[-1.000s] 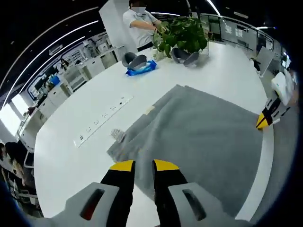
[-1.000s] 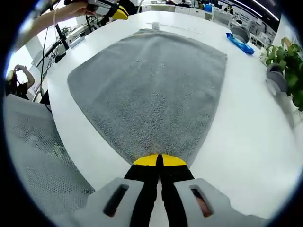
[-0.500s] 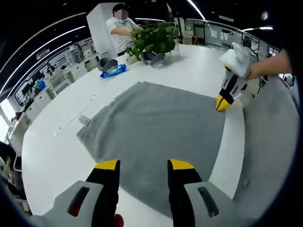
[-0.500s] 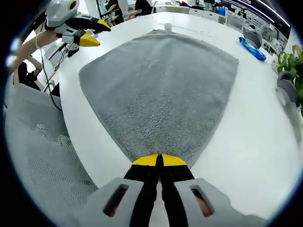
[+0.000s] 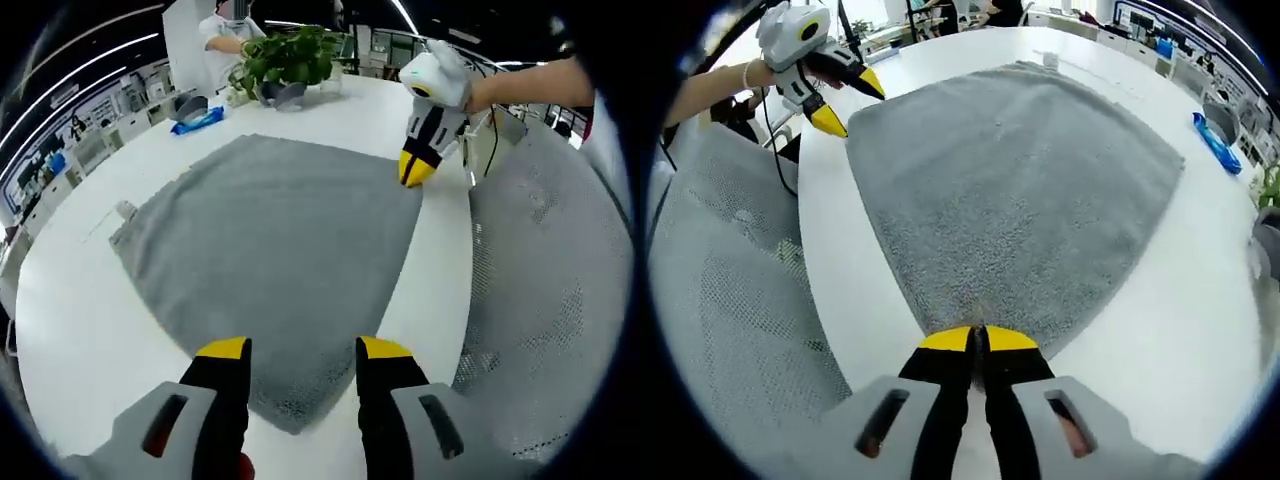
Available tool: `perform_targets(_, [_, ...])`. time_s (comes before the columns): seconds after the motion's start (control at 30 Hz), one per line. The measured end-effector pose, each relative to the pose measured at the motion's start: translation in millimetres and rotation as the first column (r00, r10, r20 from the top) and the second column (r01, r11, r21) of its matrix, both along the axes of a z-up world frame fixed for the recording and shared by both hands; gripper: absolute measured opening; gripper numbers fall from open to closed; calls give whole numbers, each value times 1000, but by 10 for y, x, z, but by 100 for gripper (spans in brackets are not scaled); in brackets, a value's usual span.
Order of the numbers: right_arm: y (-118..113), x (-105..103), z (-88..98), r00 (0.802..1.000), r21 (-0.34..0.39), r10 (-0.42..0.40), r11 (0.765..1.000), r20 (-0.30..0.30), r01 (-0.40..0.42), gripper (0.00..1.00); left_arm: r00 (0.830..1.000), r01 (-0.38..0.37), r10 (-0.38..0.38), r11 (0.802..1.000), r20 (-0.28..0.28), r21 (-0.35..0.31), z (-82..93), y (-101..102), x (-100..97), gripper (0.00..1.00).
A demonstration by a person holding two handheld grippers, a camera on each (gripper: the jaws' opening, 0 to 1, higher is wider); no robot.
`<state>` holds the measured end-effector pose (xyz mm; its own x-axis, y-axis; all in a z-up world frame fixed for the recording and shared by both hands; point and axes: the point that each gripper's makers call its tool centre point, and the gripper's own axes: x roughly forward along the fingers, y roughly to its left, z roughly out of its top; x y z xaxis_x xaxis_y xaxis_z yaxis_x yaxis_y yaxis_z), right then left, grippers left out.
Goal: Fold the towel on the table until its edges align and the towel forms a compact rectangular stack.
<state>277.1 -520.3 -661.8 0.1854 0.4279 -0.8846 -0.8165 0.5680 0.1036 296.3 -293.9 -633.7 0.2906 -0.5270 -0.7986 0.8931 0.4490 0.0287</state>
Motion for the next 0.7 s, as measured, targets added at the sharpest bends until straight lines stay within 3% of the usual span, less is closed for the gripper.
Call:
perform_targets(0.17, [14,-23,-1,999,-3,31,1000,-6,-31,4,999,53,-52,997,-14,54,-127,-4,-85,43])
perform_targets(0.43, [54,-106,14,997,19,73,997,7,-73,10,997,69,-66,992,-37,101,-255,91,-129,42])
perform_targets(0.63, [124,-215,38,996,48,92,995,-12,-91,25,997,71,-67,992,-40,108,-246,91,-133,41])
perform_targets(0.7, [95,-179,19,991,2,130,992,38,-130,23,997,70,-66,992,-41,109,-245,96,-132,40])
